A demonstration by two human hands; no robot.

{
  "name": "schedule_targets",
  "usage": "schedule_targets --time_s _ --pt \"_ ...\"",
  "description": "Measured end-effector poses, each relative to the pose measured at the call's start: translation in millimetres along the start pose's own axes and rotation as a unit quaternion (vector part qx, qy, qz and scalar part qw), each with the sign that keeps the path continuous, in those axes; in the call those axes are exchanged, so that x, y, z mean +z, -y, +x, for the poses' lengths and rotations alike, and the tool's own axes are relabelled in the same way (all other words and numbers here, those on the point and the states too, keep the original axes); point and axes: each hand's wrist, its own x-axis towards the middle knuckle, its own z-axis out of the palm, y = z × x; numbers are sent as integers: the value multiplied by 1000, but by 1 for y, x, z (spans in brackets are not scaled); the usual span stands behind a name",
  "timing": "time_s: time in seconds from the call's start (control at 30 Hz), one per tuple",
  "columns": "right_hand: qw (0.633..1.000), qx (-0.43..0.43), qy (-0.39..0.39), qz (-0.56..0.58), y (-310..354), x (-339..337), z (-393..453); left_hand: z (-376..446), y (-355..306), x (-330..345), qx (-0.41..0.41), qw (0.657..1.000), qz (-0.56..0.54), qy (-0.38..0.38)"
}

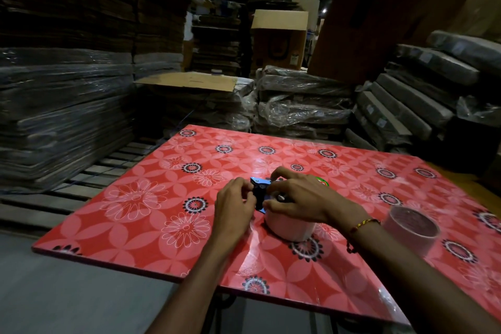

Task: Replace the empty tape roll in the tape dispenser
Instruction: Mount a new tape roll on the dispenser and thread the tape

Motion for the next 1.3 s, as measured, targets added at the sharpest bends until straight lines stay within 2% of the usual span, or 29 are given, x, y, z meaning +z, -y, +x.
schedule_targets --time_s 0.33,0.53,0.8,0.87,1.03,1.2,1.3 --pt "1000 -10 -1 3 -2 0 -1 2 3 3 44 999 28 -3" --pt "999 -42 9 29 -2 -3 -8 3 1 4 41 998 49 10" --pt "999 -23 -14 -43 0 -1 -4 -3 -9 7 84 986 141 16" --pt "1000 -12 -16 -23 -1 -1 -2 -2 -6 6 70 990 119 21" --pt "1000 13 -2 24 -6 2 0 3 6 -2 -22 999 -16 34" --pt "1000 15 -3 21 -7 5 1 1 9 -2 -43 997 -38 53" --pt "1000 13 -4 24 -7 6 0 -1 8 1 -25 999 -5 47"
